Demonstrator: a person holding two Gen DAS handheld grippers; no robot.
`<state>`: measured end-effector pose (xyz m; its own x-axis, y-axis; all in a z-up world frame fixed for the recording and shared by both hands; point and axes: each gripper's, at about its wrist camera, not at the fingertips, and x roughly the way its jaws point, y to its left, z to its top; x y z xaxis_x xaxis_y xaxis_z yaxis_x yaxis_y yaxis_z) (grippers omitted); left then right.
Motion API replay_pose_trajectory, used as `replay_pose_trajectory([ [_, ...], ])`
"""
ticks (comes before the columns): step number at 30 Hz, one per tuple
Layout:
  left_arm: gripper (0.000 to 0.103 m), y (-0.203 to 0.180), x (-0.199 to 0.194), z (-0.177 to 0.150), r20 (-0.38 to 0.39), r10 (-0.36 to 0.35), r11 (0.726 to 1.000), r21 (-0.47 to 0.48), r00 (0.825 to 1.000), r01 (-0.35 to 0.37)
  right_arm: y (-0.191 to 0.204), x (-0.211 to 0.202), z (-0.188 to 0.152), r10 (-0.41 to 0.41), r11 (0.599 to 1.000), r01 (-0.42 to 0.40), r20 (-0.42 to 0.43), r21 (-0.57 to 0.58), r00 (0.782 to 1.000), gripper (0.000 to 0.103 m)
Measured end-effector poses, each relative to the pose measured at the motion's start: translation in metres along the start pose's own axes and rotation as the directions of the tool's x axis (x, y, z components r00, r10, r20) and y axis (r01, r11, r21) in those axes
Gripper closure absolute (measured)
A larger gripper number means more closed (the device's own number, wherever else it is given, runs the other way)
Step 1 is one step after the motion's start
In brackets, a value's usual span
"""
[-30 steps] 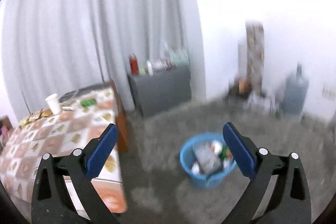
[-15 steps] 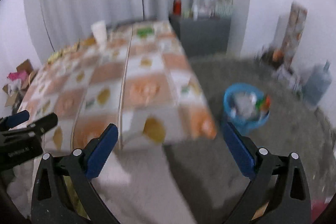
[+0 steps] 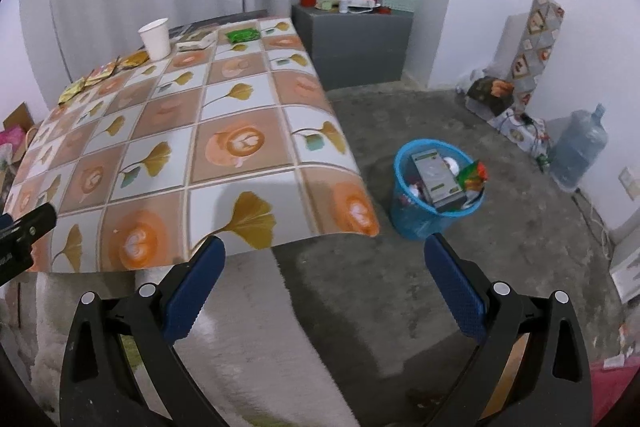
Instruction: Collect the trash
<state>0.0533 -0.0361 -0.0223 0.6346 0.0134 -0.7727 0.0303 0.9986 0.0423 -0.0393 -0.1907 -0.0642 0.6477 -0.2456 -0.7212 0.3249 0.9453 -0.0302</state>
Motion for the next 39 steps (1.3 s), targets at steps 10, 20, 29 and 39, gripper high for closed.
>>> replay_pose_trajectory([
  [10, 0.006, -0.008, -0.014, 0.011, 0.045, -0.006, 1.000, 0.023, 0.999, 0.004, -0.016, -0.003, 0.005, -0.030, 0.999, 0.030, 0.010, 0.024, 0.999, 0.008],
  [20, 0.006, -0.020, -0.018, 0.013, 0.051, -0.050, 0.998, 0.034, 0.997, 0.048, -0.021, -0.006, 0.007, -0.035, 0.999, 0.035, 0.016, 0.027, 0.999, 0.008],
  [29, 0.005, -0.025, -0.017, 0.012, 0.034, -0.085, 0.996, 0.039, 0.996, 0.083, -0.026, -0.008, 0.008, -0.040, 0.999, 0.039, 0.019, 0.033, 0.999, 0.008],
  [39, 0.006, -0.038, -0.018, 0.011, 0.013, -0.149, 0.988, 0.051, 0.989, 0.148, -0.029, -0.008, 0.009, -0.049, 0.998, 0.048, 0.020, 0.043, 0.999, 0.008],
])
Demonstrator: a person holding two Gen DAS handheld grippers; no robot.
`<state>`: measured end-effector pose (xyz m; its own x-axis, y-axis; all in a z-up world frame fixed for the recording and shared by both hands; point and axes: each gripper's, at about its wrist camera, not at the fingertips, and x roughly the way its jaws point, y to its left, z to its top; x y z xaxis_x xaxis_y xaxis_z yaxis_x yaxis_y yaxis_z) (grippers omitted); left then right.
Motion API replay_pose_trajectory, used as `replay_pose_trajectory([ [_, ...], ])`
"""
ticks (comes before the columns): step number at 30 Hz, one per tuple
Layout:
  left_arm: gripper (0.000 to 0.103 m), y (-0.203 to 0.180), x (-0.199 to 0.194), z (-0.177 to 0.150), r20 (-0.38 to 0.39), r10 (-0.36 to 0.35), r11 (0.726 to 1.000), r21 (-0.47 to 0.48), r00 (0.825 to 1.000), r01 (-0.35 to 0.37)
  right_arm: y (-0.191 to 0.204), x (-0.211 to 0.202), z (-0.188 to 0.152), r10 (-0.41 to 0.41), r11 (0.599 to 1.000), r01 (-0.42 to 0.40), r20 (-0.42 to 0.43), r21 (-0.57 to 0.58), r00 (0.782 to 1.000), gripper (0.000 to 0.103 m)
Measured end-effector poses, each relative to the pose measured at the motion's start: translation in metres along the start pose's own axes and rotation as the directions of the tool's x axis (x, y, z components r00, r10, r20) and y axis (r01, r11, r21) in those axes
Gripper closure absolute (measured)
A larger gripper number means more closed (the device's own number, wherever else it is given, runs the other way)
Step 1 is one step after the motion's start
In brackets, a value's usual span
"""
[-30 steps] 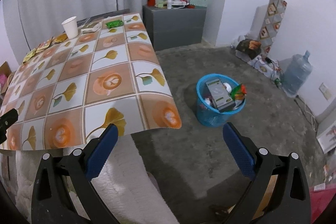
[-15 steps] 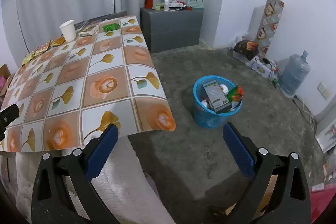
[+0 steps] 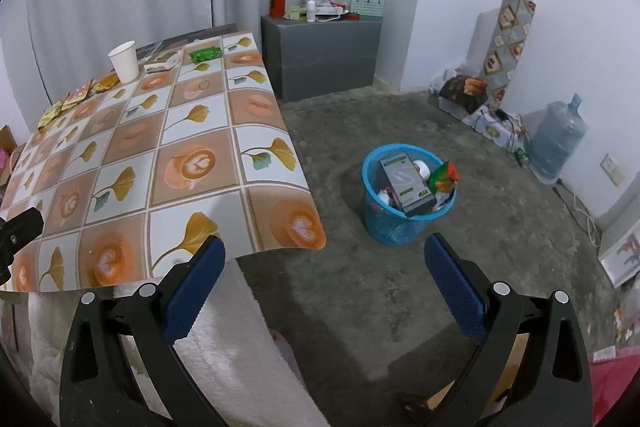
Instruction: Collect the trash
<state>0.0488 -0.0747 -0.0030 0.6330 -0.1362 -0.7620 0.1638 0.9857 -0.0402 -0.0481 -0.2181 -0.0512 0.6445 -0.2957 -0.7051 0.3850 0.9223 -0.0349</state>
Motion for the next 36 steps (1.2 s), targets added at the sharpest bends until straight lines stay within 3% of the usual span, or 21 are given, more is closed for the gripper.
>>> replay_pose_trajectory([
  [36, 0.005, -0.0046, 0.0013, 0.0025, 0.003, 0.002, 1.000, 0.003, 1.000, -0.002, -0.0048, 0.0070, -0.0022, -0.014, 1.000, 0.014, -0.001, 0.015, 1.000, 0.008],
])
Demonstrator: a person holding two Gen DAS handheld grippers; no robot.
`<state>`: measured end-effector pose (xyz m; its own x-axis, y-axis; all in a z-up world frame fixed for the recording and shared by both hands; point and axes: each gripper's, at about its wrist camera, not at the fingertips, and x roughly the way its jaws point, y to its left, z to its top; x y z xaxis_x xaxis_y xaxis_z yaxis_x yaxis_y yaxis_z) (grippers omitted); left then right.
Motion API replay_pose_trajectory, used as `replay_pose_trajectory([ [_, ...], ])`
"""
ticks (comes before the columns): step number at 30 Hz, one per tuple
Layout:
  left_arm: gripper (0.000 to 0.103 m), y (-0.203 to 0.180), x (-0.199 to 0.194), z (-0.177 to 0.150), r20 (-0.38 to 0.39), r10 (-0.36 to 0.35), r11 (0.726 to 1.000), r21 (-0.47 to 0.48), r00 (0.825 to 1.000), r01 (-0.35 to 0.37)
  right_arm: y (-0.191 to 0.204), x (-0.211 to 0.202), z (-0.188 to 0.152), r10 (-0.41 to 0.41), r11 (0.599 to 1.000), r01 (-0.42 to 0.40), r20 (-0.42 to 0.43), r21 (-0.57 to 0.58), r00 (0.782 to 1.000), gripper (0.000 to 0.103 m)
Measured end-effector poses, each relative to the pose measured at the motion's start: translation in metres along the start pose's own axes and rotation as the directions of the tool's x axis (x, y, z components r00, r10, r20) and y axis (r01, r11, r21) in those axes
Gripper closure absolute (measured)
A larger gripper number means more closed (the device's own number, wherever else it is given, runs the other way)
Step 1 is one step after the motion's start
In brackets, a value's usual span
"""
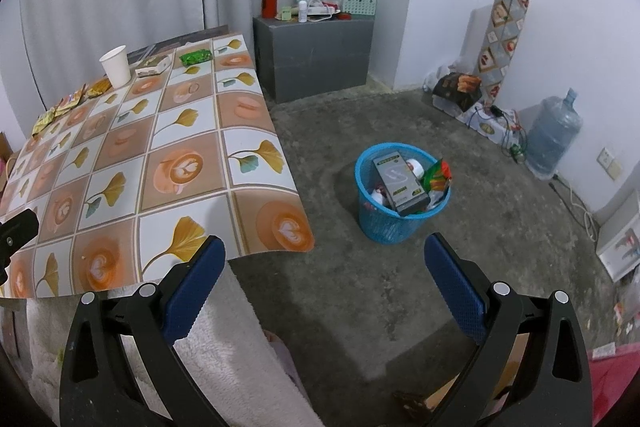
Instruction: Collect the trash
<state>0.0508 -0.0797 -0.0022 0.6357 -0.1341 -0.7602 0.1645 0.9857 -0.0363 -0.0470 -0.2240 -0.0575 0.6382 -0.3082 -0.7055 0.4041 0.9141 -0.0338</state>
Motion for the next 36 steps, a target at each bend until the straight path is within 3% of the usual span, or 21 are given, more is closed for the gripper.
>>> replay_pose_trajectory([
  [36, 0.005, 0.0012, 0.0025, 0.0024, 0.002, 0.006, 1.000, 0.002, 1.000, -0.006, 0.0030, 0.0031, 0.0059, -0.007, 1.000, 0.007, 0.006, 0.009, 1.000, 0.008],
])
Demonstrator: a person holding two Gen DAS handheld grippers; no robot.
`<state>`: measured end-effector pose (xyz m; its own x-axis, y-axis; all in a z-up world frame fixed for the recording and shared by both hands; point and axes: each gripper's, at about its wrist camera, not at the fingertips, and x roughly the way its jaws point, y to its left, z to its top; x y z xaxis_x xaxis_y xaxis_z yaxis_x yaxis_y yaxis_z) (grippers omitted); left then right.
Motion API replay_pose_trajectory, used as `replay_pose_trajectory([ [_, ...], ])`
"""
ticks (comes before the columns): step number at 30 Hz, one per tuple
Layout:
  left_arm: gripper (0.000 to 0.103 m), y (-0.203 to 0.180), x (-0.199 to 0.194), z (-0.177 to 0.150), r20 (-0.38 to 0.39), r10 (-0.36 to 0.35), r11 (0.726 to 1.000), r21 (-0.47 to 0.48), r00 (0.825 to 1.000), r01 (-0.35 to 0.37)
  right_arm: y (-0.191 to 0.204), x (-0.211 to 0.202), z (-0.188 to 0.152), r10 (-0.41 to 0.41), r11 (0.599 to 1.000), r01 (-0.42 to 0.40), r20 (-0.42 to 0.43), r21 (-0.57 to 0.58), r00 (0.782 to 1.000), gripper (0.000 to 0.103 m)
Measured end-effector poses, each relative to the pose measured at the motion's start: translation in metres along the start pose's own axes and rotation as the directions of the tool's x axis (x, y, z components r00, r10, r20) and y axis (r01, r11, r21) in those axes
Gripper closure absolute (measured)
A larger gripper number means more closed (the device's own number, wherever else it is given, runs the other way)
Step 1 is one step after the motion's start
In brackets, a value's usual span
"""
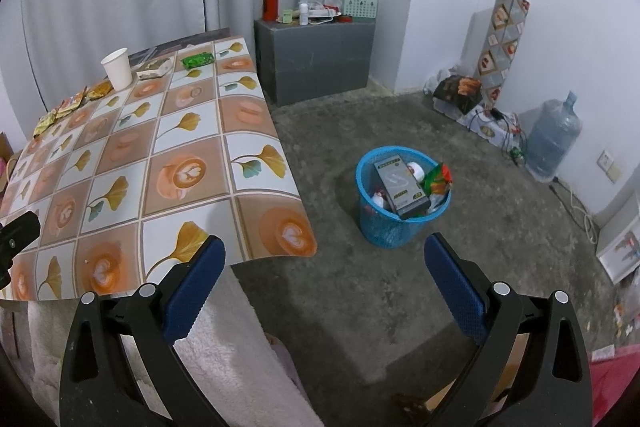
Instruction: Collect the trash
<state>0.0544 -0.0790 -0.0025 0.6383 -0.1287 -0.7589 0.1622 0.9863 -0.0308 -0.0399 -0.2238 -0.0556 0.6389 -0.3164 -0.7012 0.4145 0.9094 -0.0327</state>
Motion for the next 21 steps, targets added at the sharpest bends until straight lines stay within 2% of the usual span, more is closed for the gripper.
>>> replay_pose_trajectory([
  [21, 0.005, 0.0003, 0.0007, -0.0008, 0.001, 0.004, 1.000, 0.002, 1.000, -0.004, 0.0015, -0.0004, -0.0010, -0.002, 1.000, 0.002, 0.001, 0.002, 1.000, 0.008],
])
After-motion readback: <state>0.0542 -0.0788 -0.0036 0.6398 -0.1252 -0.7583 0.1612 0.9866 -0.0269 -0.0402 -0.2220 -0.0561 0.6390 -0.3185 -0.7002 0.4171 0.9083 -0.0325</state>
